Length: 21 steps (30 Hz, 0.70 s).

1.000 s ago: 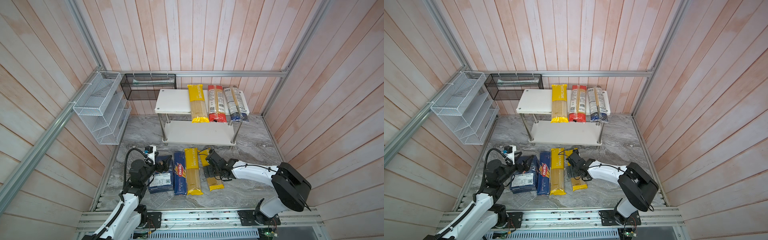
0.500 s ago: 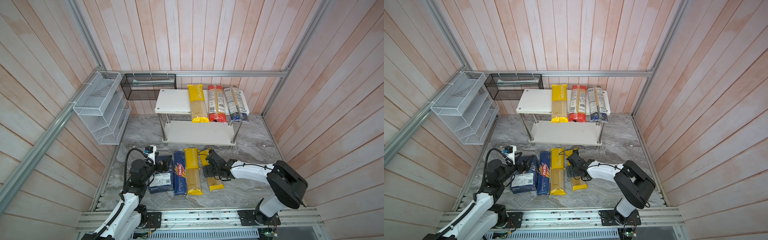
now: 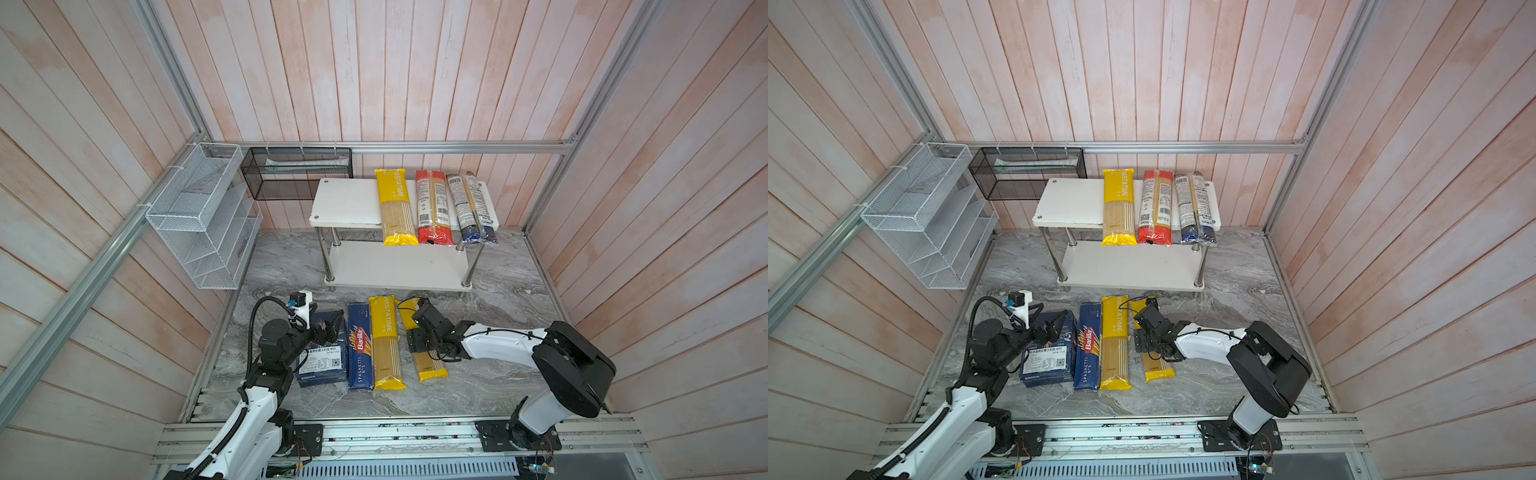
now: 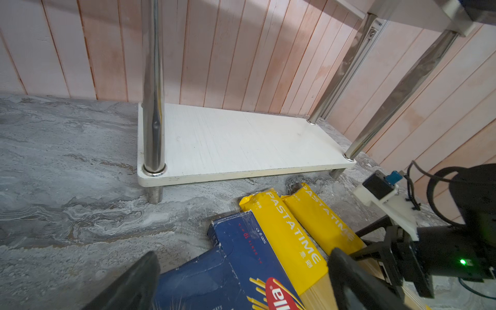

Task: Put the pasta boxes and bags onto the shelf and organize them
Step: 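Close the right gripper on the yellow pack's near end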

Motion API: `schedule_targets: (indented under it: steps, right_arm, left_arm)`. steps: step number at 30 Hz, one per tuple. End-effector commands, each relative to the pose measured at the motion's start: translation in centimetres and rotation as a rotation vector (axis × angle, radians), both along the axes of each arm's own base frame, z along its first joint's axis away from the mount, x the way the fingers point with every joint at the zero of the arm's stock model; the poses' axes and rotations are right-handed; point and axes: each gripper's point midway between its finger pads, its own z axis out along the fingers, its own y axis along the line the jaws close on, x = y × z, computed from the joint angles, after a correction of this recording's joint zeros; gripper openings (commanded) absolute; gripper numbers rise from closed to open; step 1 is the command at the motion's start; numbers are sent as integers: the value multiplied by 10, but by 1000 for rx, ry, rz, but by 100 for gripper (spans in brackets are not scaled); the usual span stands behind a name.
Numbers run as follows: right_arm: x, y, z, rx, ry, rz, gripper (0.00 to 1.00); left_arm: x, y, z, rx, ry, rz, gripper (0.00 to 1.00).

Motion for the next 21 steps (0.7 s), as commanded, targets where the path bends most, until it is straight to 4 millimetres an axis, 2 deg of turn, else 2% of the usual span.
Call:
schedule_targets:
  steps: [1,10,17,20,21]
  right_arm:
    - [-20,-13,-21,-32,95,-7,79]
    - [-28,-11,-24,4,106,20,64]
    - [-27,-8,-6,60,66,22,57]
    - [-26,-7,2,73,50,26,46]
    - [-26,-8,3,73,43,25,45]
  left_arm:
    - [2,3,8,3,-27,13,100]
    - [1,2,8,3,-29,11,100]
    - [2,3,8,3,-27,14,100]
    - [2,3,7,3,-27,16,100]
    - [2,3,8,3,-28,16,100]
